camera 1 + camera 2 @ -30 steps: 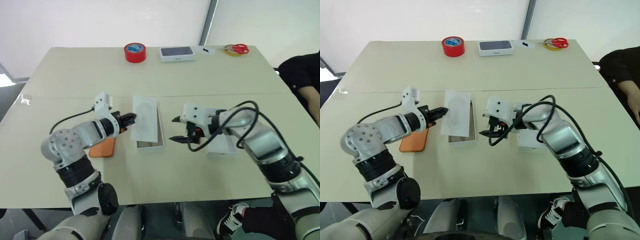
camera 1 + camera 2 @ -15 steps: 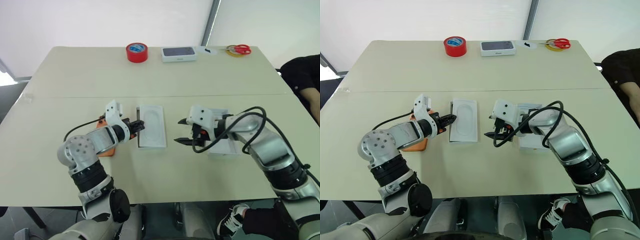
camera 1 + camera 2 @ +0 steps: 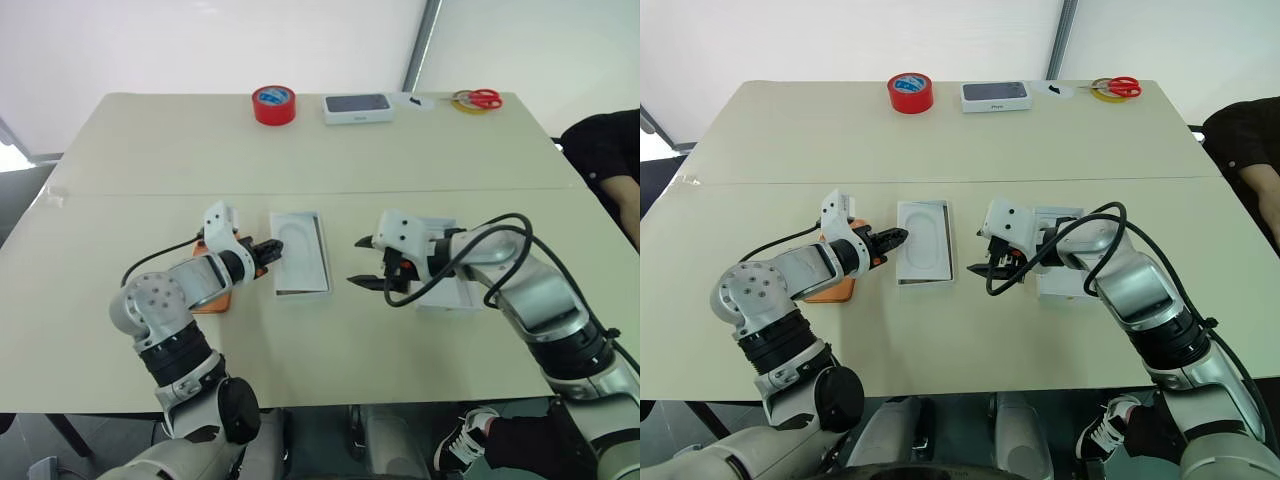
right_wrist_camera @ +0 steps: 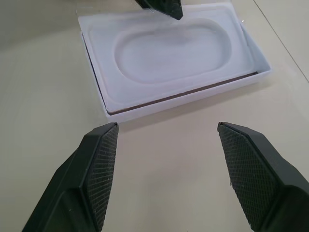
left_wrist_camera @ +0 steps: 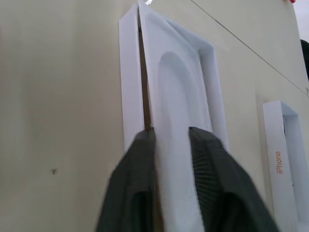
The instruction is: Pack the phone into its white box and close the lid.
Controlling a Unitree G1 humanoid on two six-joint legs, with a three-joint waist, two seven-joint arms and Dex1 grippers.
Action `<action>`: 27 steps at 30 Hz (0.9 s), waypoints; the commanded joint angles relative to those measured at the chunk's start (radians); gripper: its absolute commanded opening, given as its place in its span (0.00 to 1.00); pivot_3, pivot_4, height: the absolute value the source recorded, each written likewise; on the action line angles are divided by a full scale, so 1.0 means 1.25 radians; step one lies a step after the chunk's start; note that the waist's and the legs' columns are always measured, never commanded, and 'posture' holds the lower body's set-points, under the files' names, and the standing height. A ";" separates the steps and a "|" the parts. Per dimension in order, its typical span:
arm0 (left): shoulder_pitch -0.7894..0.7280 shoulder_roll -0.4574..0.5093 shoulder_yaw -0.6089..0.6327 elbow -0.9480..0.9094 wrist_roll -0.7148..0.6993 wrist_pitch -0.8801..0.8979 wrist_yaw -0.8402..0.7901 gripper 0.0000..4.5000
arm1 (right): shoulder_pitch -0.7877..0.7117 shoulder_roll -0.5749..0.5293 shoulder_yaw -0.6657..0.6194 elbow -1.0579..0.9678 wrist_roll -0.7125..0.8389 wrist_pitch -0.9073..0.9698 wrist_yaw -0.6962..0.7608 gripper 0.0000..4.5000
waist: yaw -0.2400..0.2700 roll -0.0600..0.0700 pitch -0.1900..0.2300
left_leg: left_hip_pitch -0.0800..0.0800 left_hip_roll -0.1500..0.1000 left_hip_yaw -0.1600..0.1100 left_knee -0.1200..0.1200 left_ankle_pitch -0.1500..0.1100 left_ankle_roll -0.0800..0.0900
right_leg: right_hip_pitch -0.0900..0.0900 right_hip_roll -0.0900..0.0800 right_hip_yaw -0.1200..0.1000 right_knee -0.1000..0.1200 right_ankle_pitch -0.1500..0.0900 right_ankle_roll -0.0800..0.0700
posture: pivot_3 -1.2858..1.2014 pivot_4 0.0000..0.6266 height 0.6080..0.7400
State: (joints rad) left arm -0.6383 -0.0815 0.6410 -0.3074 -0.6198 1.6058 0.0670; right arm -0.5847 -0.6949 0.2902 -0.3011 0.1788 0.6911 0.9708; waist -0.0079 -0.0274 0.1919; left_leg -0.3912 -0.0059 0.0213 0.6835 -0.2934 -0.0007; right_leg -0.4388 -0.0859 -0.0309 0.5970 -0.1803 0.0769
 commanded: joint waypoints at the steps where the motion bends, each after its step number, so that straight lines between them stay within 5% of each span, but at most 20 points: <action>1: -0.016 0.003 -0.004 -0.031 -0.009 0.007 -0.007 0.65 | -0.013 0.009 -0.008 -0.020 0.003 -0.011 -0.007 0.77 | 0.000 0.000 0.000 | 0.000 0.000 0.000 0.000 0.000 0.000 | 0.000 0.000 0.000 0.000 0.000 0.000 | 0.52 0.24 0.94; 3: -0.016 0.006 -0.009 -0.038 -0.025 0.007 -0.017 0.85 | -0.018 0.016 -0.009 -0.019 0.003 -0.008 -0.012 0.77 | 0.000 0.000 0.000 | 0.000 0.000 0.000 0.000 0.000 0.000 | 0.000 0.000 0.000 0.000 0.000 0.000 | 0.52 0.24 0.94; 7: -0.022 0.029 -0.011 -0.054 -0.067 0.007 -0.042 0.85 | -0.036 0.037 -0.011 -0.010 0.004 0.005 -0.028 0.77 | -0.001 0.000 0.000 | 0.000 0.000 0.000 0.000 0.000 0.000 | 0.000 0.000 0.000 0.000 0.000 0.000 | 0.52 0.24 0.94; 14: -0.031 0.096 -0.014 -0.059 -0.117 0.007 -0.067 0.86 | -0.074 0.082 0.003 0.037 -0.024 0.016 -0.076 0.01 | 0.000 0.000 0.000 | 0.000 0.000 0.000 0.000 0.000 0.000 | 0.000 0.000 0.000 0.000 0.000 0.000 | 0.52 0.24 0.94; 19: 0.018 0.223 -0.065 -0.090 -0.107 -0.046 -0.138 0.86 | -0.127 0.165 0.043 0.081 -0.056 0.031 -0.135 0.01 | -0.006 0.000 0.000 | 0.000 0.000 0.000 0.000 0.000 0.000 | 0.000 0.000 0.000 0.001 0.000 0.000 | 0.52 0.24 0.94; 27: 0.329 0.542 -0.196 -0.106 0.039 -0.487 -0.410 0.86 | -0.229 0.343 0.113 0.324 -0.154 -0.003 -0.265 0.01 | -0.006 0.001 0.000 | 0.000 0.003 0.001 -0.003 0.001 -0.003 | -0.004 0.003 0.001 0.002 -0.001 -0.005 | 0.52 0.24 0.94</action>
State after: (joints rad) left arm -0.2435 0.5675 0.4018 -0.4130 -0.5970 1.1093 -0.3725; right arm -0.8331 -0.2881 0.4304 0.0716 0.0054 0.7199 0.6663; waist -0.0151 -0.0266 0.1917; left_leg -0.3917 -0.0026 0.0224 0.6798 -0.2917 -0.0042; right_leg -0.4438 -0.0833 -0.0293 0.5984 -0.1810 0.0701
